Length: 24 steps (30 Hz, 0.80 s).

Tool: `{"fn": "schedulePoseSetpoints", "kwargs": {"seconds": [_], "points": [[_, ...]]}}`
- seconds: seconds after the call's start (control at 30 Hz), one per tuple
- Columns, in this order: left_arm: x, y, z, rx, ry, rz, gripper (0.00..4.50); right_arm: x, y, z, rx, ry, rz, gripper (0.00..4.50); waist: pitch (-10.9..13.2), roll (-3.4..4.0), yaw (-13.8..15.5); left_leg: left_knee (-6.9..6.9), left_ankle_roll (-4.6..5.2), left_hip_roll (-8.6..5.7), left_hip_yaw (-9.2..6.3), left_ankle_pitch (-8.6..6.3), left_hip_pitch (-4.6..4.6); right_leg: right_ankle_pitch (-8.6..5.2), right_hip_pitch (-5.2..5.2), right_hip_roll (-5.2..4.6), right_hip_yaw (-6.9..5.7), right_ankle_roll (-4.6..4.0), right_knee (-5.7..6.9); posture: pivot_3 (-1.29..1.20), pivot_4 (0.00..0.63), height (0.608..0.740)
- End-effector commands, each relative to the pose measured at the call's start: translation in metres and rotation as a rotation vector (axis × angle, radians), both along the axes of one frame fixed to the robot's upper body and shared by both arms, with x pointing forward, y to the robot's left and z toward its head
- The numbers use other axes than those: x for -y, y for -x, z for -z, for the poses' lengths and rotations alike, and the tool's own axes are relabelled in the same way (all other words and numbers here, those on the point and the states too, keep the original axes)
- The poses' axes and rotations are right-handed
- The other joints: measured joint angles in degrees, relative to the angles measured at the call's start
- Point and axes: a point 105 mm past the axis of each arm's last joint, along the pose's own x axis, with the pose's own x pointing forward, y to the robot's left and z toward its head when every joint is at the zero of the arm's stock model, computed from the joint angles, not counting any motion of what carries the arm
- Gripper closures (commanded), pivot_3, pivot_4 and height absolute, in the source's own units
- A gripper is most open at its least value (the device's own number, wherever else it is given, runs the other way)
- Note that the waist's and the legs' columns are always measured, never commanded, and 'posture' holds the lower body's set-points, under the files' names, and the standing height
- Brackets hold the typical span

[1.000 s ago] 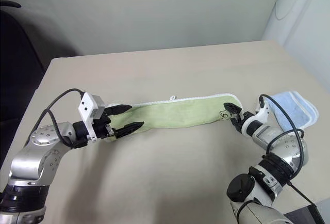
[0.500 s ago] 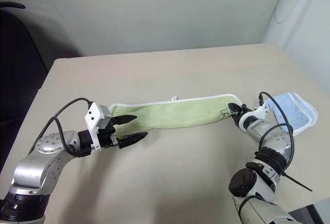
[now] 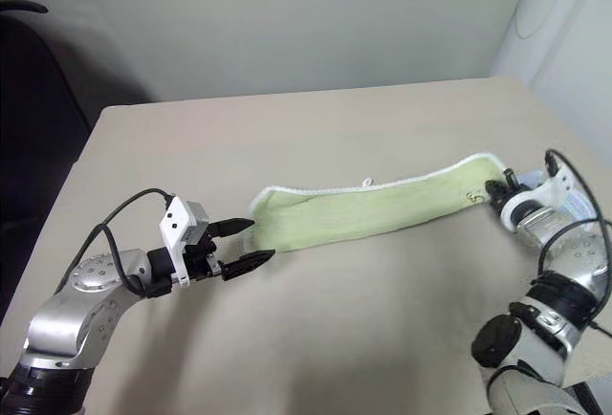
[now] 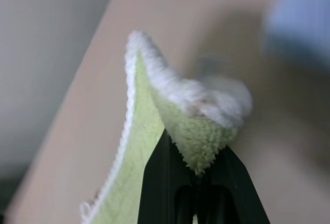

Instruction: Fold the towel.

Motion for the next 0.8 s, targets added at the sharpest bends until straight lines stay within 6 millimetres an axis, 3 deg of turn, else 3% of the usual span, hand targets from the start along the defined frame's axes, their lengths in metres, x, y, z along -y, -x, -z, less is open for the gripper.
{"fn": "schedulePoseSetpoints", "kwargs": {"seconds": [0.03, 0.13, 0.2, 0.33, 0.47, 0.63, 0.7, 0.8], "points": [[0.008, -0.002, -0.009, 0.045, 0.0, 0.023, 0.12, -0.047, -0.002, -0.026, 0.108, 0.397, -0.229, 4.48, 0.0, 0.0, -0.29, -0.04, 0.0, 0.01, -0.02, 0.0, 0.0, 0.01, -0.01, 0.01, -0.01, 0.01, 0.01, 0.0, 0.15, 0.735], [0.011, -0.004, -0.008, 0.048, 0.001, 0.03, 0.12, -0.102, 0.007, -0.007, 0.169, 0.931, -0.545, 4.48, -0.01, 0.02, -0.59, -0.06, 0.0, 0.03, -0.03, 0.0, 0.01, 0.0, 0.0, 0.03, -0.04, 0.07, -0.02, 0.0, 0.15, 0.735], [0.012, -0.004, -0.008, 0.049, 0.004, 0.031, 0.12, -0.123, 0.012, 0.014, 0.192, 1.166, -0.698, 4.48, -0.01, 0.01, -0.62, -0.02, 0.0, 0.06, -0.06, 0.0, 0.02, 0.0, 0.05, 0.04, -0.08, 0.11, -0.08, 0.0, 0.15, 0.735], [0.014, -0.002, -0.009, 0.048, 0.022, 0.029, 0.12, -0.151, 0.011, 0.049, 0.228, 1.367, -0.862, 4.48, -0.01, 0.01, -0.61, 0.04, 0.0, 0.07, -0.06, 0.0, 0.02, 0.07, 0.1, -0.01, -0.07, 0.25, -0.14, 0.0, 0.15, 0.735], [0.012, 0.002, -0.007, 0.044, 0.024, 0.008, 0.12, -0.164, 0.017, 0.059, 0.246, 1.332, -0.953, 3.53, -0.02, 0.0, -0.28, 0.12, 0.0, 0.06, -0.02, 0.0, -0.05, 0.12, 0.1, -0.05, -0.05, 0.27, -0.17, 0.0, 0.15, 0.735], [0.01, 0.006, -0.006, 0.037, 0.025, -0.008, 0.12, -0.16, 0.013, 0.057, 0.242, 1.298, -0.922, 1.76, -0.04, -0.03, -0.29, 0.14, 0.0, 0.06, -0.01, 0.0, -0.01, 0.08, 0.17, -0.05, -0.07, 0.16, -0.19, 0.0, 0.15, 0.735], [0.007, 0.01, -0.008, 0.027, 0.056, -0.032, 0.12, -0.161, 0.018, 0.039, 0.284, 1.131, -0.886, 1.12, -0.04, -0.03, -0.3, 0.13, -0.01, 0.06, -0.01, 0.0, 0.0, 0.06, 0.16, -0.04, -0.08, 0.12, -0.18, 0.0, 0.15, 0.735], [0.001, 0.016, -0.015, 0.001, 0.165, -0.093, 0.12, -0.151, 0.04, 0.006, 0.372, 0.84, -0.874, 1.12, -0.03, -0.03, -0.13, 0.11, -0.12, 0.06, 0.07, 0.07, -0.02, -0.08, 0.16, -0.01, -0.08, -0.05, -0.19, 0.0, 0.15, 0.735]]}}
